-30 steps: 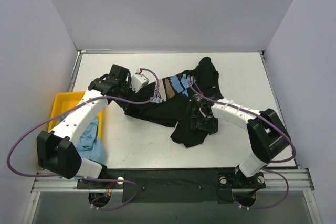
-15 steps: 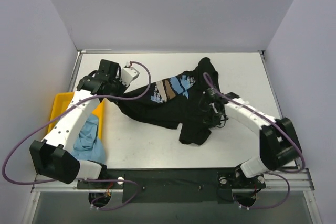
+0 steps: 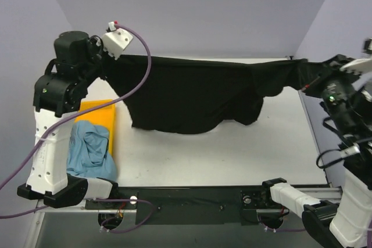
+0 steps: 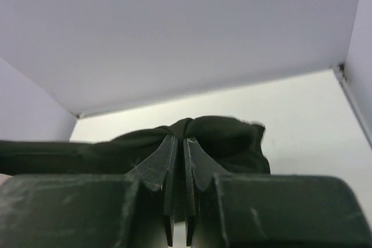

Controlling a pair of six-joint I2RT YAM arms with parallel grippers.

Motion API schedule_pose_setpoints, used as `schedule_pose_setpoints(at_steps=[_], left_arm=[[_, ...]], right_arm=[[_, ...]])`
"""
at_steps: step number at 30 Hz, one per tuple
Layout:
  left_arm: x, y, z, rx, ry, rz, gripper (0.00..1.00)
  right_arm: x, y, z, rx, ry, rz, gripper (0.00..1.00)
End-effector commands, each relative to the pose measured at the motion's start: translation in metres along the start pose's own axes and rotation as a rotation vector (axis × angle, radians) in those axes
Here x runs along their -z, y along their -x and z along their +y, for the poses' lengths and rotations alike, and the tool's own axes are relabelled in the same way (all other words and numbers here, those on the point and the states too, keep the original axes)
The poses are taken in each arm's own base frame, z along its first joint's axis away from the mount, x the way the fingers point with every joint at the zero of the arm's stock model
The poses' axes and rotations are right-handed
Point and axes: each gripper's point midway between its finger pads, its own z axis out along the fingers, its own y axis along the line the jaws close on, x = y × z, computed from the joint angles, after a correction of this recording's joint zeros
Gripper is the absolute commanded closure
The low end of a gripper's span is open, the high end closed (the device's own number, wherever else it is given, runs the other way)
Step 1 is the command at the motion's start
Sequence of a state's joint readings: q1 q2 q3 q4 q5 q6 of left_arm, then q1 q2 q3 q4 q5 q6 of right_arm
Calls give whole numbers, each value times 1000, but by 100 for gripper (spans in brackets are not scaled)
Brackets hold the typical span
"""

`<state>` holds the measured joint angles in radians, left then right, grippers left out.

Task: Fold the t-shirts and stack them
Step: Flatten out the tshirt

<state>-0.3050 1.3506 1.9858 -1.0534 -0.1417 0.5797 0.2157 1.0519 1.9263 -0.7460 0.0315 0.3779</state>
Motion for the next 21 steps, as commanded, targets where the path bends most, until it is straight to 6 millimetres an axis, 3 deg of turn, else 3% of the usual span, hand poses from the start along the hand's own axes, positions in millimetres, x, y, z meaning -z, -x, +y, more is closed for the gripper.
schedule_pose_setpoints(at_steps=[1, 5, 10, 18, 21], left_arm=[[56, 21, 25, -44, 51, -91, 100], [97, 41, 25, -47, 34, -222, 100], [135, 47, 32, -3, 76, -313, 100], [163, 59, 54, 82, 165, -362, 100], [159, 64, 55, 107, 160, -368, 100]], right_arm=[[37, 47, -5, 79, -31, -122, 100], [75, 84, 10, 82, 51, -250, 100], [113, 95, 26, 67, 169, -323, 100], [148, 116, 31, 55, 214, -431, 100], [137, 119, 30, 82, 193, -433, 100]])
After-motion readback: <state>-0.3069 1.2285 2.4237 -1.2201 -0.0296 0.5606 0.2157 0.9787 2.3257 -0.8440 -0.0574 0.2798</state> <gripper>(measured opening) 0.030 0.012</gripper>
